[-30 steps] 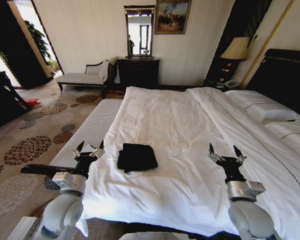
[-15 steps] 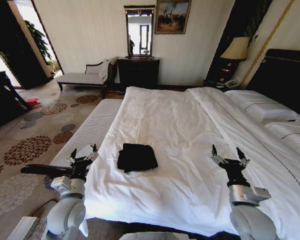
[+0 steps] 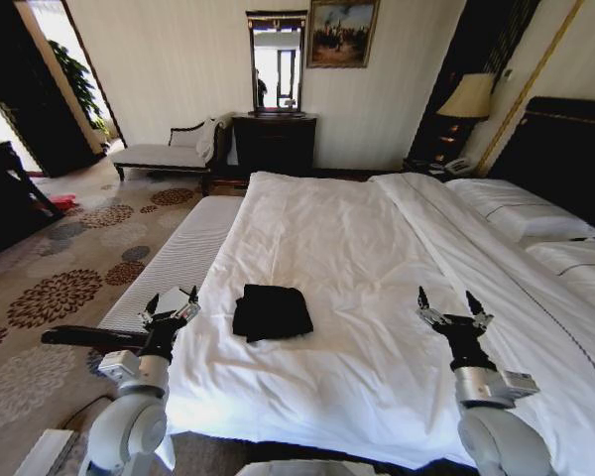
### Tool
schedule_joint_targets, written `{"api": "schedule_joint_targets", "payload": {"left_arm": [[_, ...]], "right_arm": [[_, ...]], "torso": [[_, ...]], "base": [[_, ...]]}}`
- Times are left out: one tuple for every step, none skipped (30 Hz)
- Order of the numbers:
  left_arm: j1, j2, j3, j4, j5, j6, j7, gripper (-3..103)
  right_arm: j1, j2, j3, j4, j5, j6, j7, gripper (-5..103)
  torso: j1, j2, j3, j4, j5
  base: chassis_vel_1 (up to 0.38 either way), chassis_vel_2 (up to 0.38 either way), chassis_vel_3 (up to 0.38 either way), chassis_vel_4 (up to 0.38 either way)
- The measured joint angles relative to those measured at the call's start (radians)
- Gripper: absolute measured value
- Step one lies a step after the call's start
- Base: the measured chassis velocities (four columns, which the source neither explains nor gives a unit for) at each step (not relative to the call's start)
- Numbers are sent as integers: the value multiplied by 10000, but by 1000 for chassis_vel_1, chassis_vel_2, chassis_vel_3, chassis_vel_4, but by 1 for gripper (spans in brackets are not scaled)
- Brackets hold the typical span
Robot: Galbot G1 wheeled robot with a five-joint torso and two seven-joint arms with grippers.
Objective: Fold the clothes on the bed.
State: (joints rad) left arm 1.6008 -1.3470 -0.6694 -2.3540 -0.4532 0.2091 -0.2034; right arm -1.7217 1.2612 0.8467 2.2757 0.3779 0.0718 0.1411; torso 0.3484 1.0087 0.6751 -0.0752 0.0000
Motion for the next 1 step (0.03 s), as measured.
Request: {"api": "schedule_joint_targets", "payload": {"left_arm": [[0, 0, 0, 0, 0, 0, 0, 100]], "right_arm": [[0, 0, 0, 0, 0, 0, 0, 100]], "torso": [[0, 0, 0, 0, 0]], "base": [[0, 0, 0, 0]]}}
